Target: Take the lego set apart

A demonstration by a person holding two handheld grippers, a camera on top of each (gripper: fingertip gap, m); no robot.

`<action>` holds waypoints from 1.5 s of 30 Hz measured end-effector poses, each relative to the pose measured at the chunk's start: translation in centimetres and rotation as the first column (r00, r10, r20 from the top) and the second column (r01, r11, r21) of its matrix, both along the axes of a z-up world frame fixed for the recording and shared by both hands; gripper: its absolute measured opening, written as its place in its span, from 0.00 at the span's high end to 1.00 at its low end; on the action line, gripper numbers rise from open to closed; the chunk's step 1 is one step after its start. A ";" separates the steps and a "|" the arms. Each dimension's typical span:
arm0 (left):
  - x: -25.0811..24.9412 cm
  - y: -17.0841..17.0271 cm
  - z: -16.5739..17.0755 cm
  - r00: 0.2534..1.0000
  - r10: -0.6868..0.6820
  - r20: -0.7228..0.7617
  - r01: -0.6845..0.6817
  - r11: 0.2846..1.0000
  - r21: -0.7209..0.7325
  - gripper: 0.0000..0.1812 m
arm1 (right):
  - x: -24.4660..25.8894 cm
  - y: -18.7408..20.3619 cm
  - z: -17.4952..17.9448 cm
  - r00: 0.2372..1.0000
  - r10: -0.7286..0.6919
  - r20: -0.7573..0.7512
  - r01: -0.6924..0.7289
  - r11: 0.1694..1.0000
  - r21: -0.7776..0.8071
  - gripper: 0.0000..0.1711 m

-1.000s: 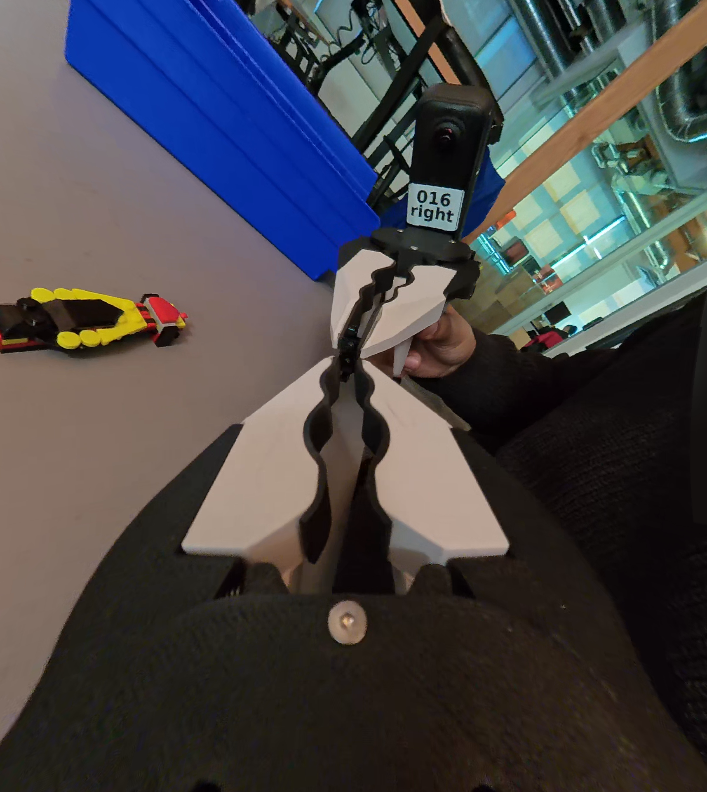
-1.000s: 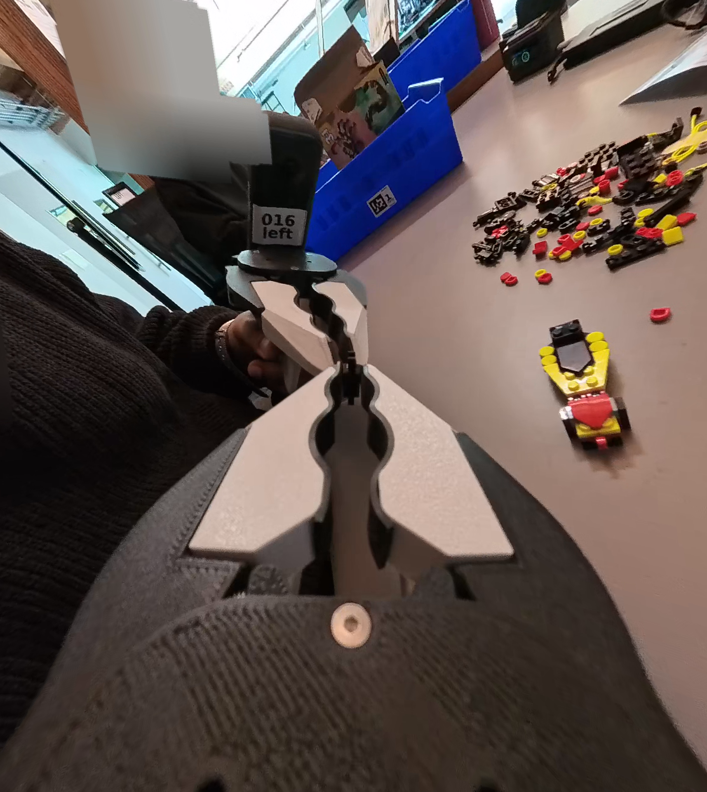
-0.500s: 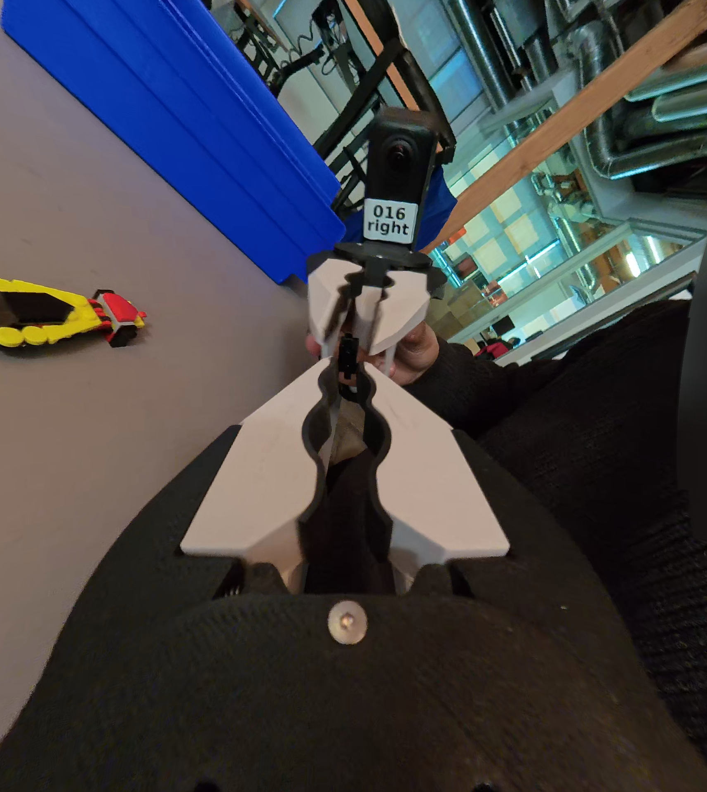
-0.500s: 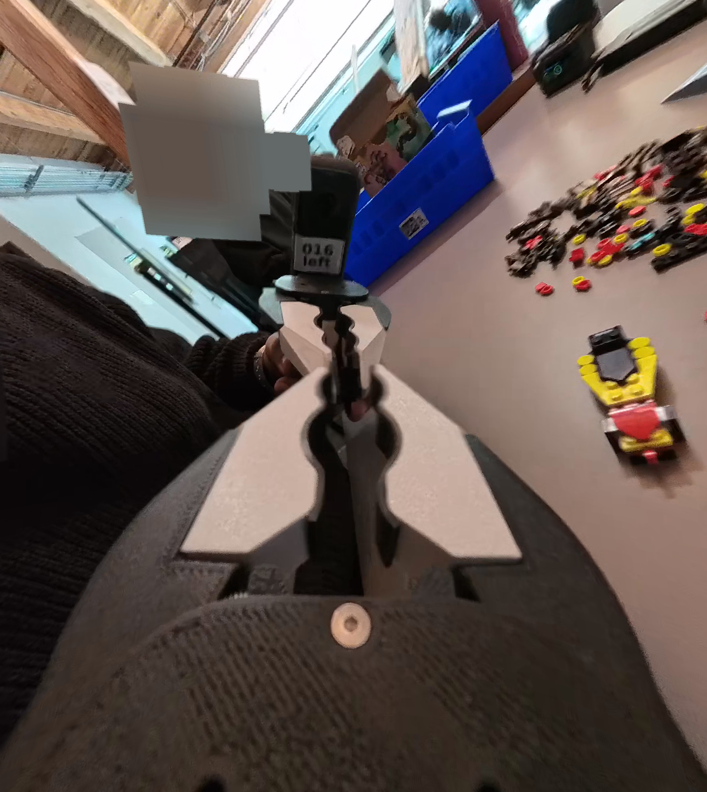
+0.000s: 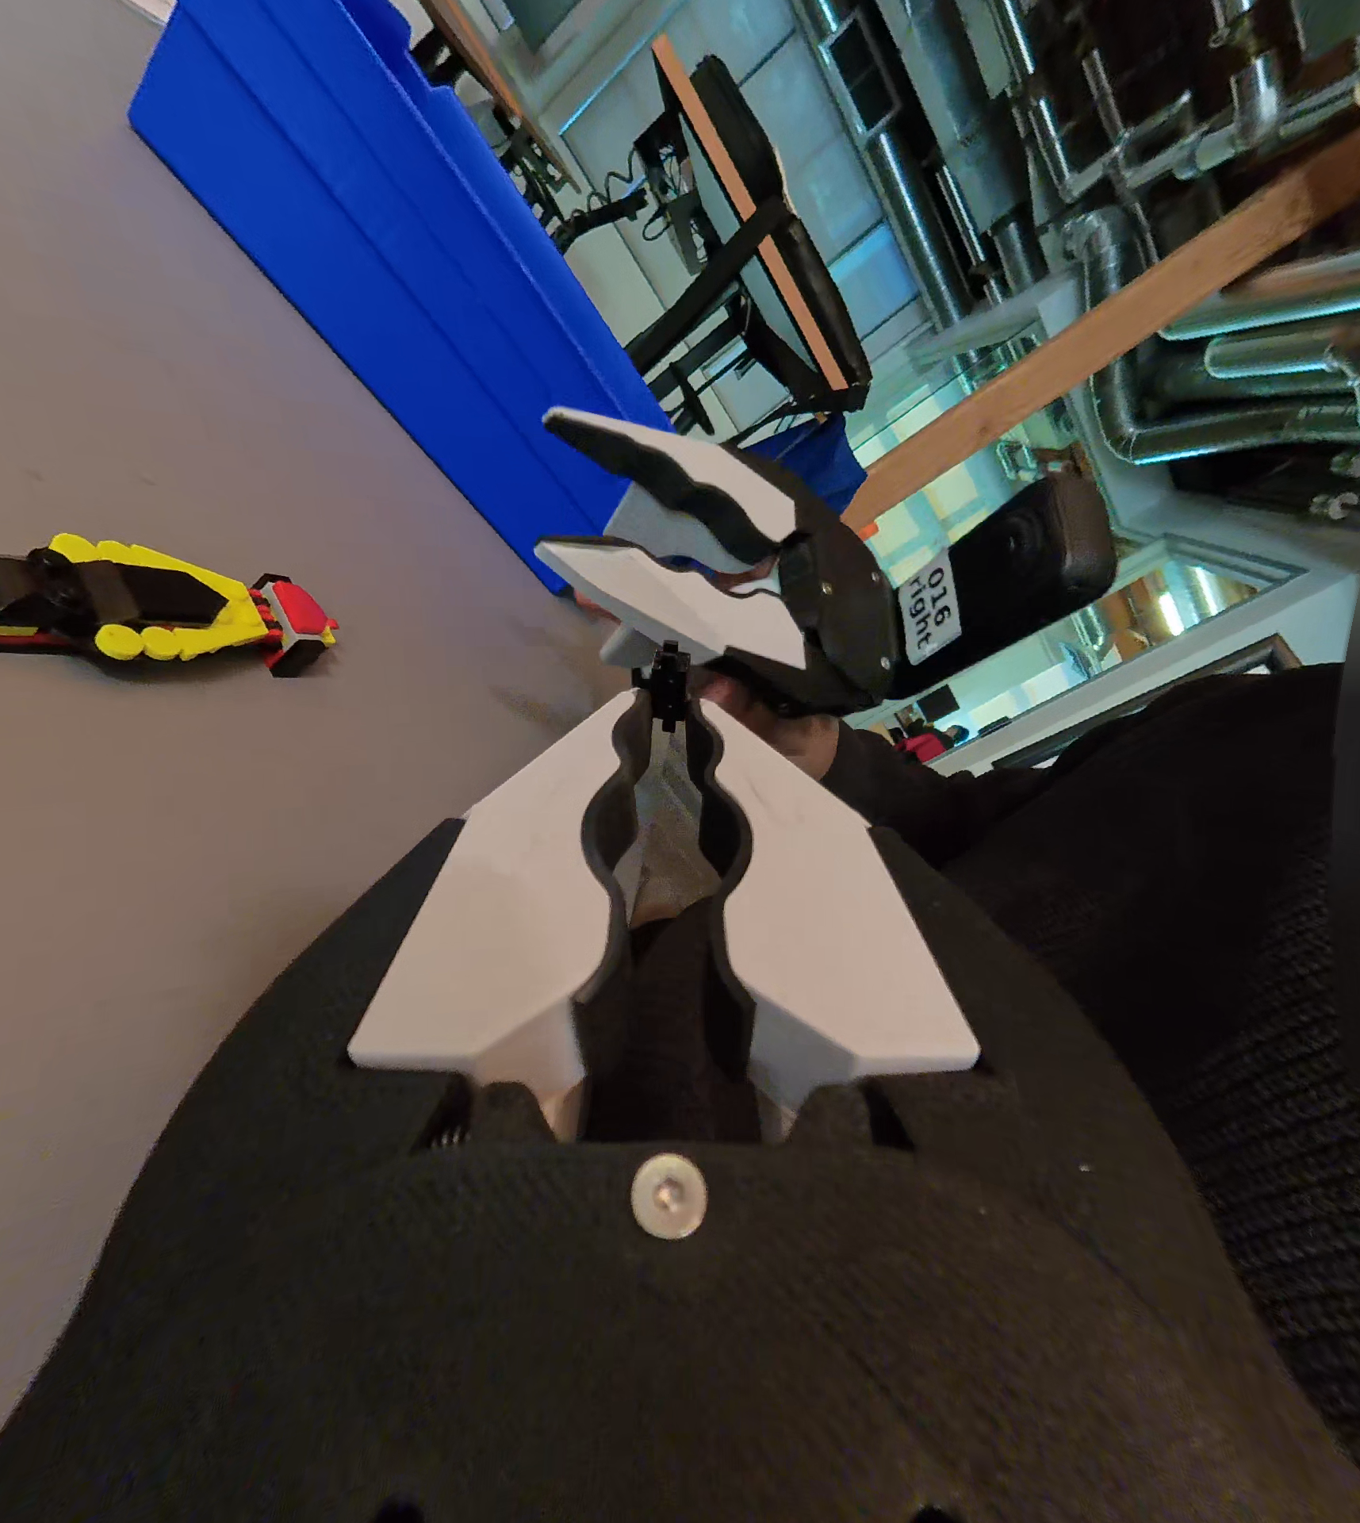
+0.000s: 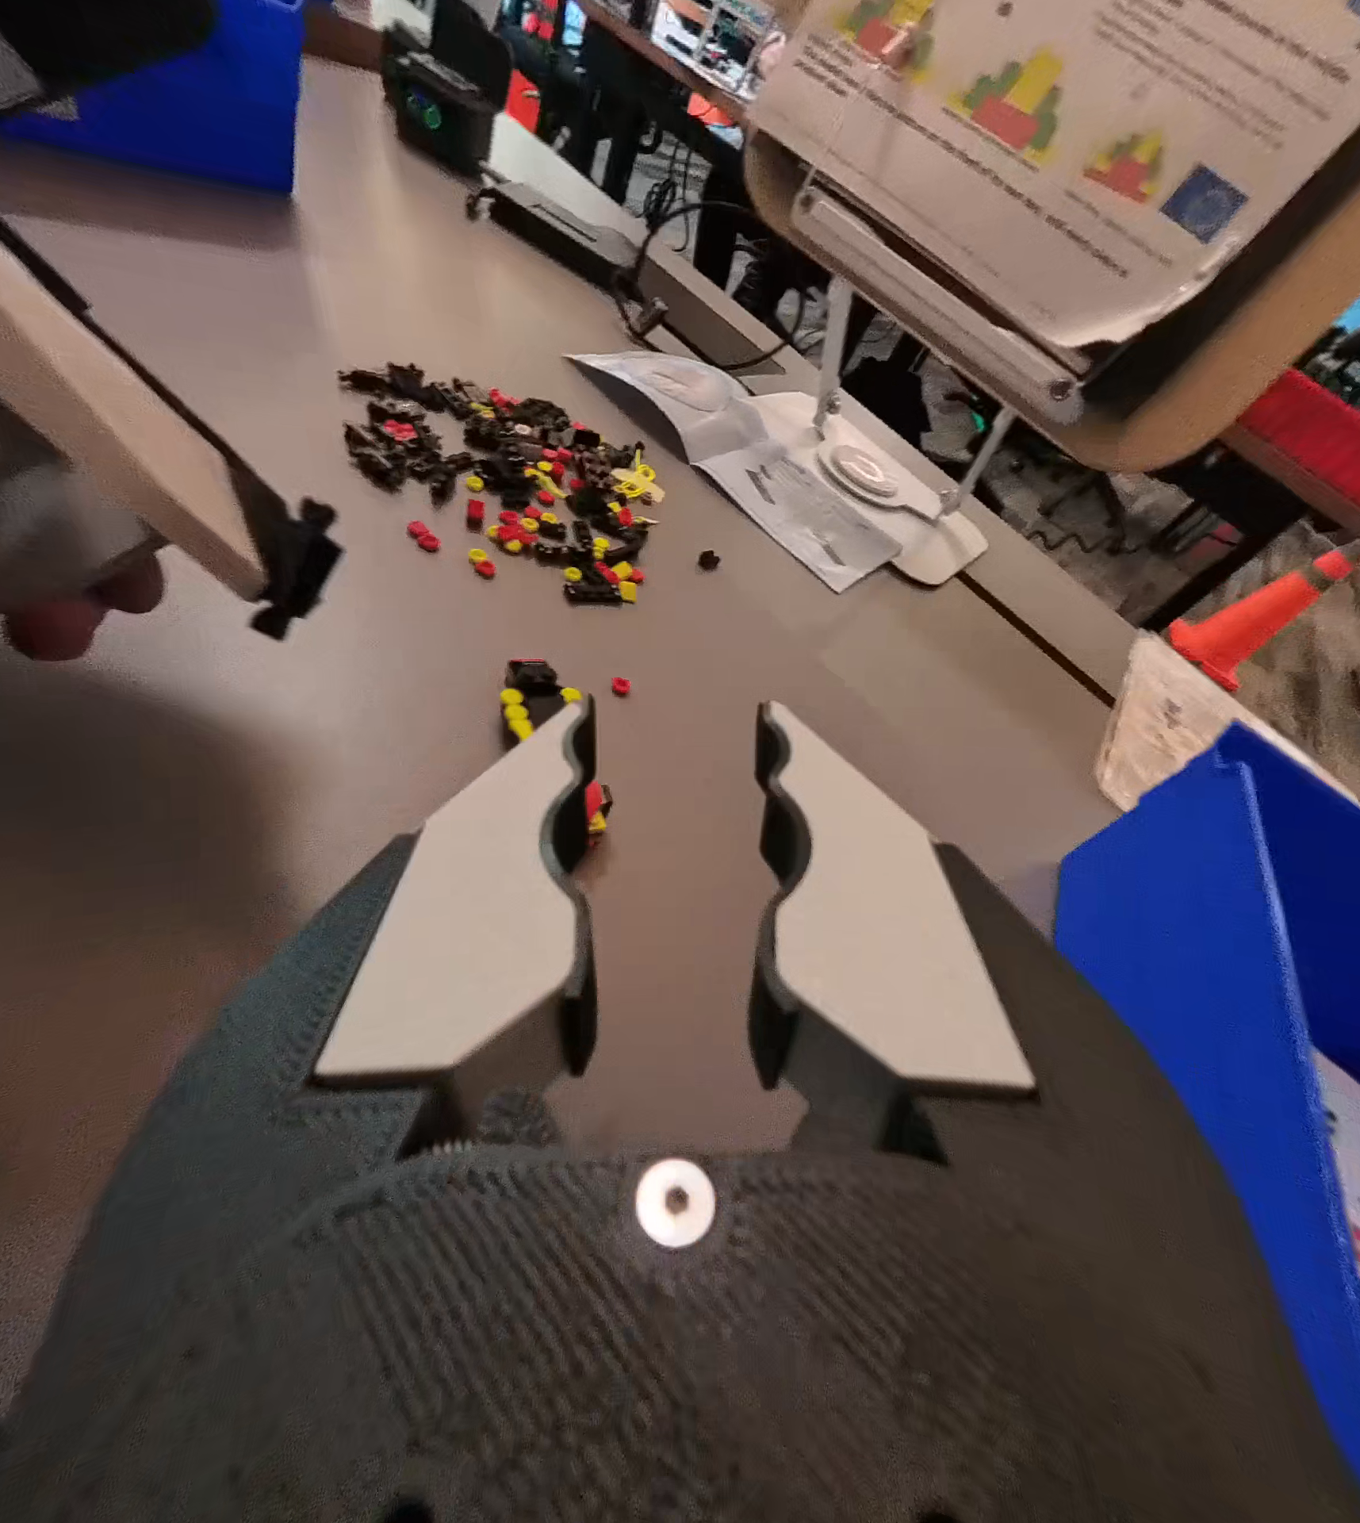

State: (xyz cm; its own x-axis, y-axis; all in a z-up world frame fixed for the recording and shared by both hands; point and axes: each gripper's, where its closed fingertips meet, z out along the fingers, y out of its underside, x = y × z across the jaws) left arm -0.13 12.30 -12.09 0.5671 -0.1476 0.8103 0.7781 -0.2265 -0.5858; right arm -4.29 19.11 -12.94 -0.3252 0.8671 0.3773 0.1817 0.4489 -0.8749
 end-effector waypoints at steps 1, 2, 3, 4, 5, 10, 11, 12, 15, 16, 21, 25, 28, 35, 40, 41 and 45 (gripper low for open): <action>0.1 0.0 0.0 1.000 -0.004 -0.005 0.004 1.000 -0.003 0.97 | 0.5 -0.8 -0.1 0.999 0.029 0.025 -0.029 0.999 -0.023 0.73; 0.1 0.0 -0.1 1.000 -0.007 -0.011 0.007 1.000 -0.006 0.97 | 1.2 -1.7 0.4 0.996 0.083 0.019 -0.082 0.994 -0.073 0.72; 0.2 0.0 -0.1 1.000 -0.009 -0.016 0.009 1.000 -0.007 0.97 | 1.6 -2.1 1.4 0.994 0.108 -0.018 -0.110 0.988 -0.105 0.71; 0.2 0.0 -0.1 1.000 -0.014 -0.020 0.014 1.000 -0.005 0.97 | 1.9 -2.4 1.9 0.991 0.133 -0.027 -0.135 0.987 -0.087 0.78; 0.3 -0.1 -0.1 1.000 -0.019 -0.024 0.019 1.000 -0.004 0.97 | 2.1 -2.5 2.1 0.990 0.140 -0.026 -0.141 0.989 -0.043 0.85; 1.0 -0.4 -0.2 0.995 -0.064 -0.076 0.064 0.998 -0.003 0.97 | 1.8 0.1 6.2 0.964 -0.086 -0.251 -0.032 0.901 -0.433 0.89; 1.1 -0.5 -0.2 0.994 -0.069 -0.086 0.069 0.998 -0.001 0.97 | 2.1 0.5 7.5 0.970 -0.077 -0.229 -0.090 0.764 -0.639 0.94; 1.1 -0.5 -0.1 0.993 -0.071 -0.092 0.072 0.997 0.004 0.97 | 2.6 0.2 8.3 0.979 -0.016 -0.201 -0.141 0.661 -0.737 1.00; 1.4 -0.5 -0.1 0.992 -0.086 -0.090 0.087 0.996 0.006 0.97 | 2.6 -1.3 6.6 0.984 0.068 -0.165 -0.149 0.823 -0.549 1.00; 1.4 -0.5 0.0 0.992 -0.090 -0.085 0.091 0.996 0.010 0.97 | 2.5 -1.4 5.9 0.981 0.051 -0.185 -0.128 0.892 -0.434 1.00; 1.5 -0.6 0.2 0.992 -0.095 -0.080 0.097 0.995 0.023 0.97 | 3.5 -6.0 3.2 0.965 0.236 -0.111 -0.261 0.888 -0.378 1.00; 1.6 -0.7 0.5 0.992 -0.103 -0.077 0.106 0.994 0.036 0.98 | 4.6 -6.9 2.6 0.910 0.414 -0.016 -0.336 0.717 -0.610 0.84; 2.0 -0.6 0.4 0.988 -0.119 -0.103 0.122 0.992 0.027 0.98 | 5.3 -7.4 2.2 0.845 0.533 0.051 -0.301 0.551 -0.779 0.87; 2.6 -0.6 0.1 0.979 -0.146 -0.145 0.148 0.989 0.004 0.98 | 6.0 -8.3 1.4 0.778 0.619 0.108 -0.237 0.448 -0.862 0.90; 2.7 -0.6 0.1 0.977 -0.158 -0.143 0.160 0.987 0.005 0.98 | 6.1 -8.1 1.5 0.752 0.651 0.106 -0.208 0.386 -0.899 0.92; 2.7 -0.7 0.1 0.976 -0.163 -0.145 0.165 0.986 0.005 0.98 | 6.0 -8.0 1.5 0.753 0.650 0.104 -0.192 0.368 -0.910 0.93; 3.0 -0.6 -0.3 0.971 -0.167 -0.174 0.166 0.986 -0.021 0.98 | 6.3 -8.0 1.1 0.741 0.661 0.120 -0.205 0.392 -0.897 0.96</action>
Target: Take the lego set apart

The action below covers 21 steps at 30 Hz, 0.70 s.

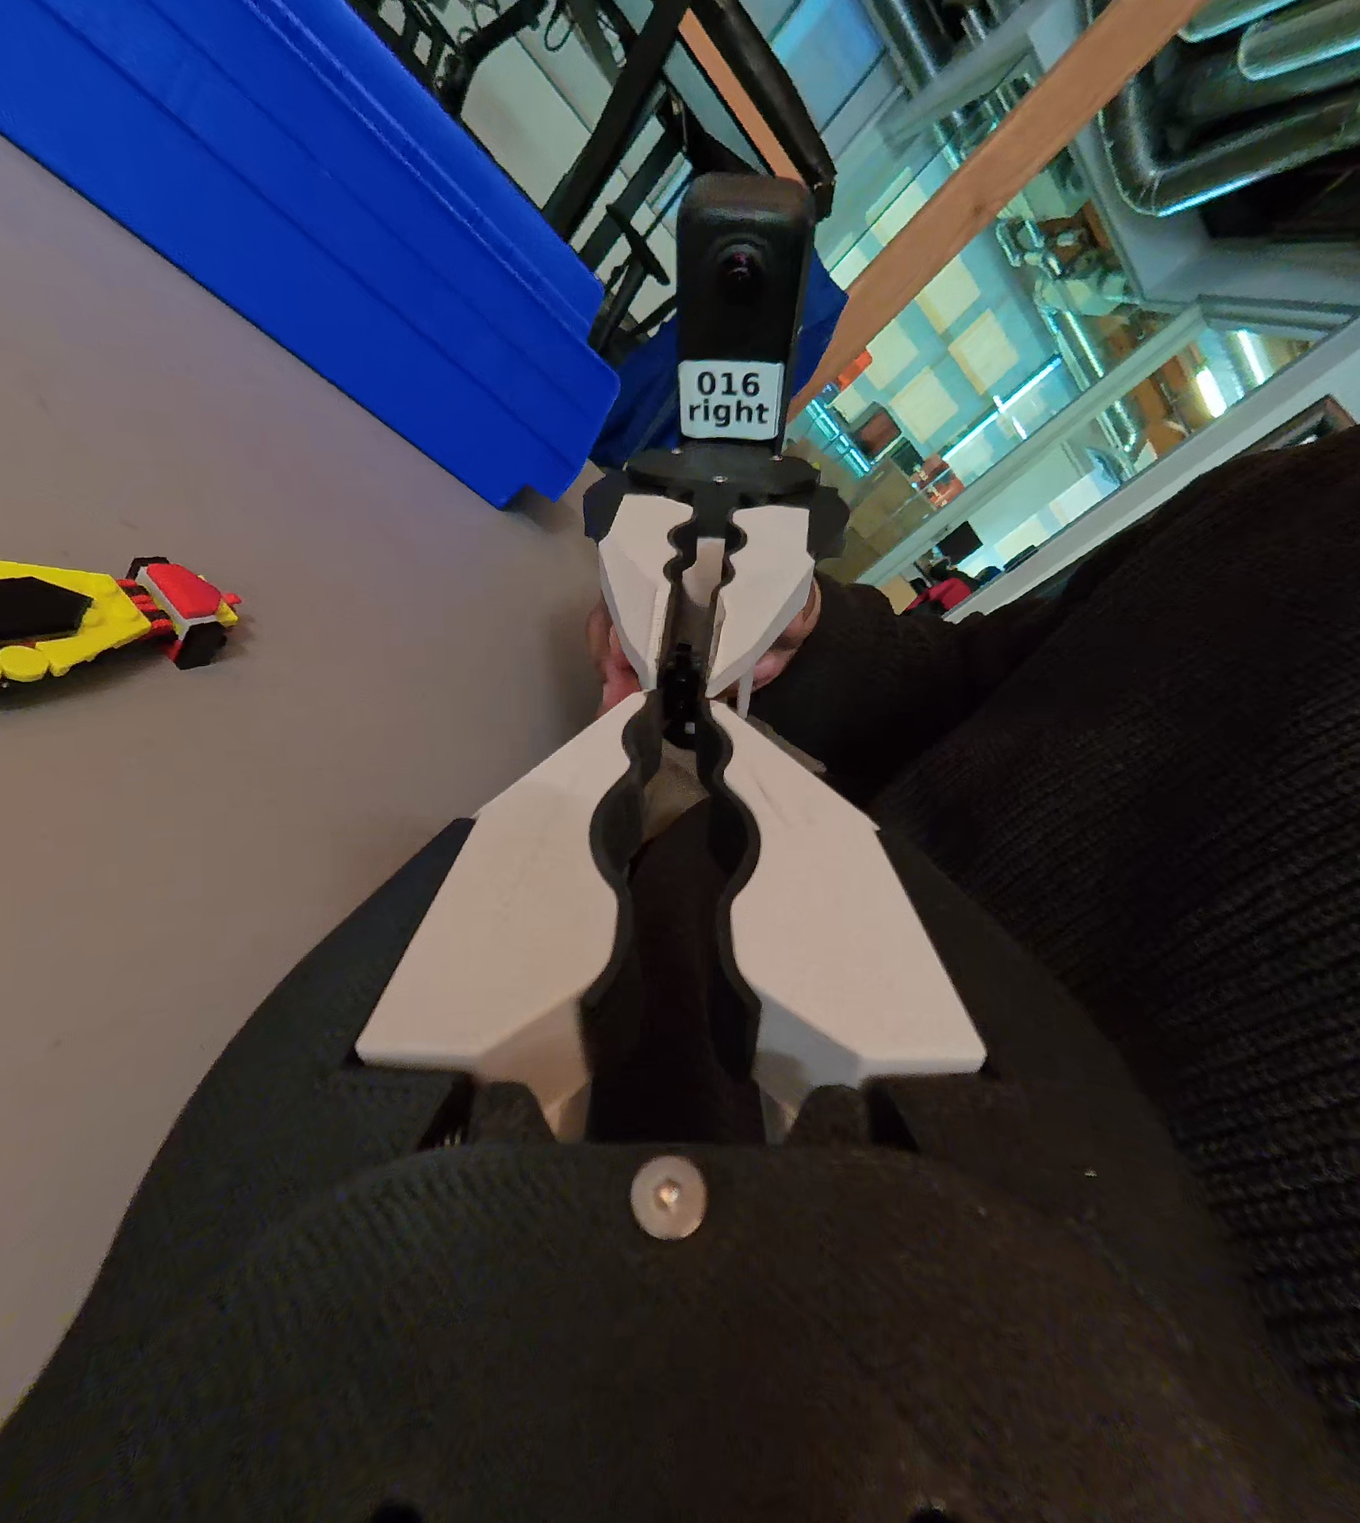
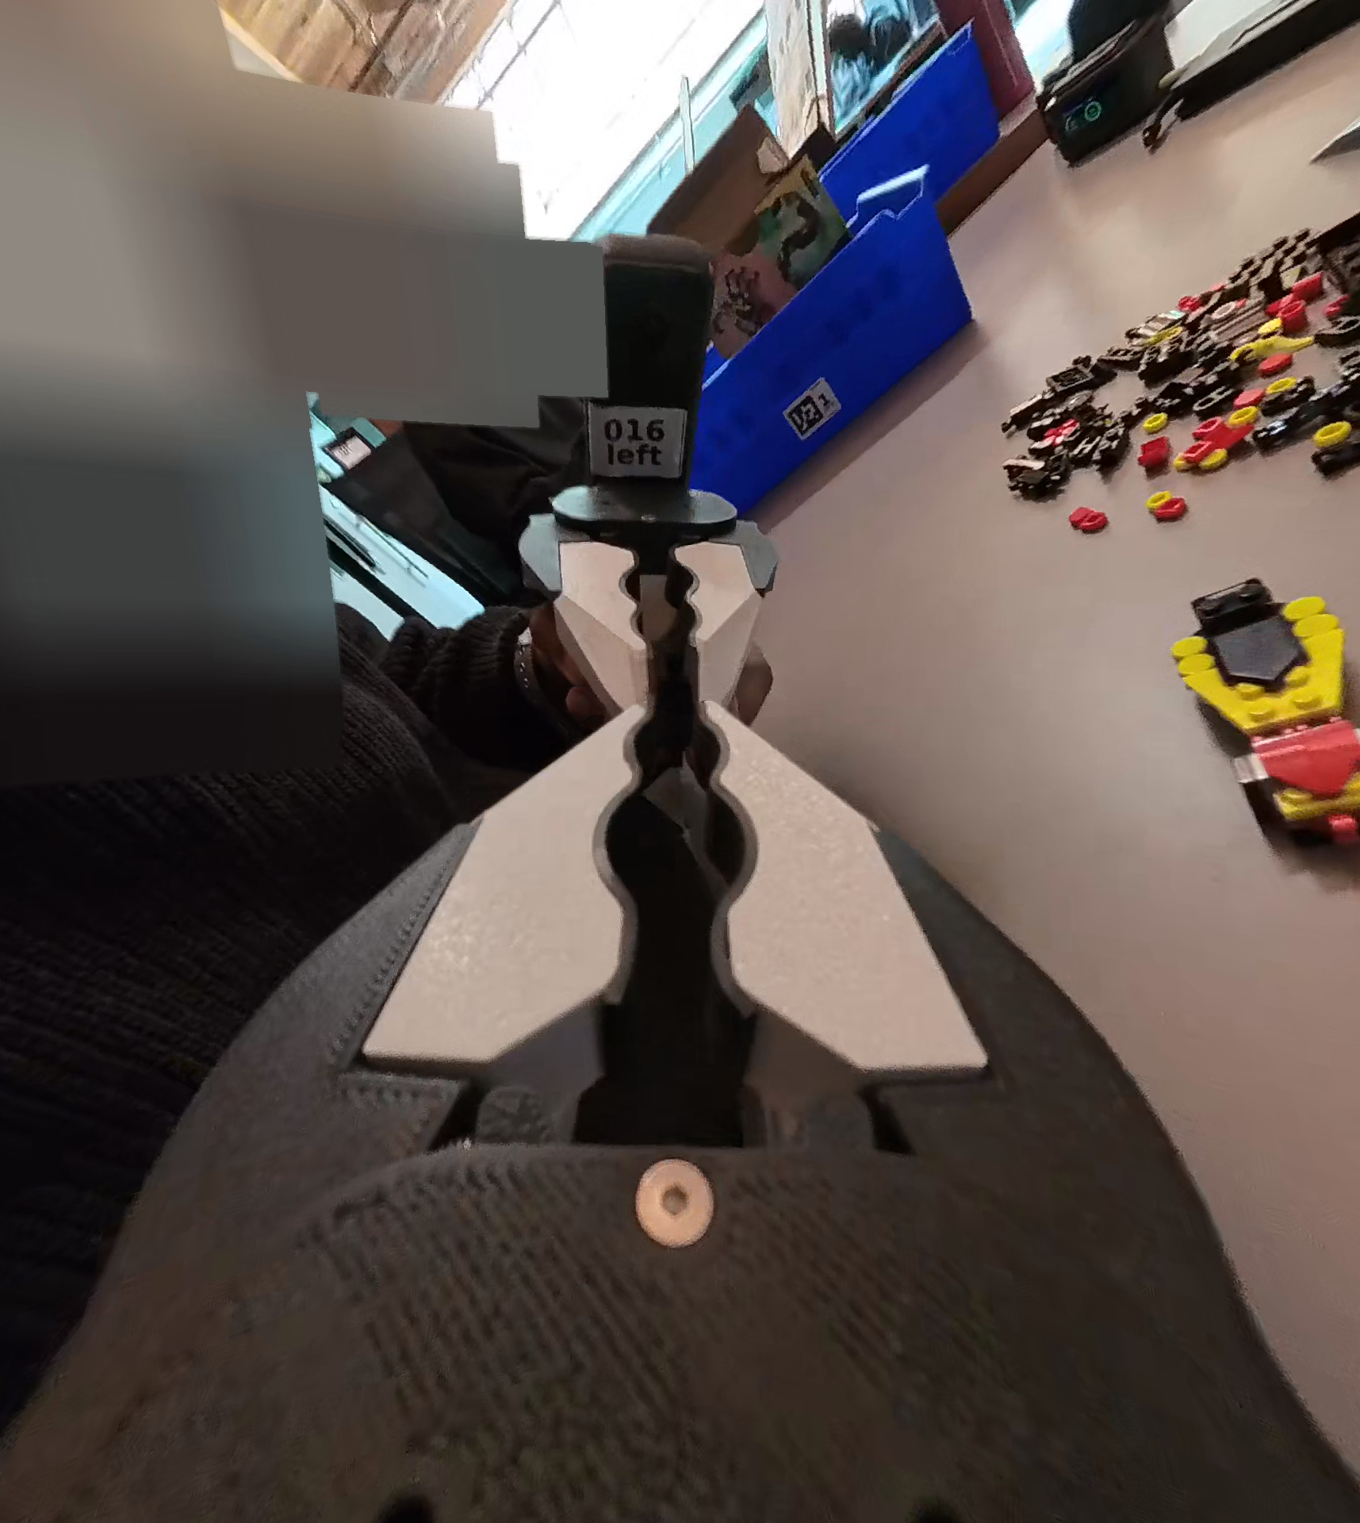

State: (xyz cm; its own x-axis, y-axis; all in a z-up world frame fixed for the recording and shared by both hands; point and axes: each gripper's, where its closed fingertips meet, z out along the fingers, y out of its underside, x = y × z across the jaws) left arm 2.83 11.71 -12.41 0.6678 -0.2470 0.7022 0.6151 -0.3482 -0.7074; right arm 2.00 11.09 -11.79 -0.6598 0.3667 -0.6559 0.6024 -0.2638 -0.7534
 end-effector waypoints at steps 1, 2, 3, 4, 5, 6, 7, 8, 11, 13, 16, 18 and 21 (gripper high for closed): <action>0.1 0.0 -0.2 1.000 -0.006 -0.010 0.006 1.000 -0.008 0.98 | 0.0 0.0 -0.1 1.000 -0.006 -0.008 0.006 1.000 0.018 0.95; 0.1 0.0 -0.2 1.000 -0.005 -0.016 0.005 1.000 -0.008 0.98 | -0.1 0.1 -0.2 1.000 -0.012 -0.008 0.012 1.000 0.023 0.94; 0.1 0.0 -0.1 1.000 -0.003 -0.022 0.003 1.000 -0.003 0.98 | 0.0 0.0 0.0 1.000 -0.003 -0.001 0.003 1.000 0.006 0.96; 0.1 0.0 0.0 1.000 -0.005 -0.021 0.005 1.000 -0.001 0.98 | 0.0 -0.1 0.0 1.000 0.003 0.010 -0.002 1.000 -0.009 0.96; 0.2 -0.1 0.0 1.000 -0.012 -0.025 0.012 1.000 -0.001 0.98 | 0.1 -0.1 0.0 1.000 0.012 0.018 -0.012 1.000 -0.021 0.96; 0.3 -0.1 -0.1 0.999 -0.017 -0.029 0.017 1.000 -0.002 0.97 | 0.2 -0.1 0.0 0.999 0.026 0.028 -0.025 0.999 -0.027 0.96; 0.4 -0.1 0.0 0.999 -0.024 -0.027 0.024 1.000 0.000 0.97 | 0.3 -0.1 0.0 0.998 0.046 0.041 -0.044 0.999 -0.032 0.96; 0.6 -0.1 0.0 0.999 -0.031 -0.020 0.032 1.000 0.001 0.97 | 0.4 -0.1 0.0 0.996 0.067 0.062 -0.065 0.997 -0.042 0.96; 0.2 0.1 0.4 1.000 -0.003 -0.006 0.004 1.000 0.022 0.97 | 0.0 0.3 0.1 0.992 0.054 0.112 -0.045 0.996 -0.078 0.96; -0.6 0.0 0.9 0.999 0.044 -0.009 -0.044 0.998 0.041 0.96 | 0.0 0.4 0.0 0.993 0.045 0.113 -0.038 0.998 -0.056 0.96; -0.9 -0.1 1.0 0.998 0.055 0.018 -0.056 0.998 0.042 0.95 | -0.2 0.4 0.4 0.995 0.025 0.093 -0.021 0.999 -0.039 0.97; -0.7 0.0 1.1 0.998 0.041 0.053 -0.043 0.998 0.043 0.93 | 0.0 0.2 0.1 0.995 0.036 0.098 -0.034 0.999 -0.018 0.96; -0.5 0.0 1.2 0.997 0.030 0.074 -0.034 0.998 0.049 0.94 | 0.0 0.0 0.2 0.994 0.034 0.100 -0.032 0.999 -0.016 0.96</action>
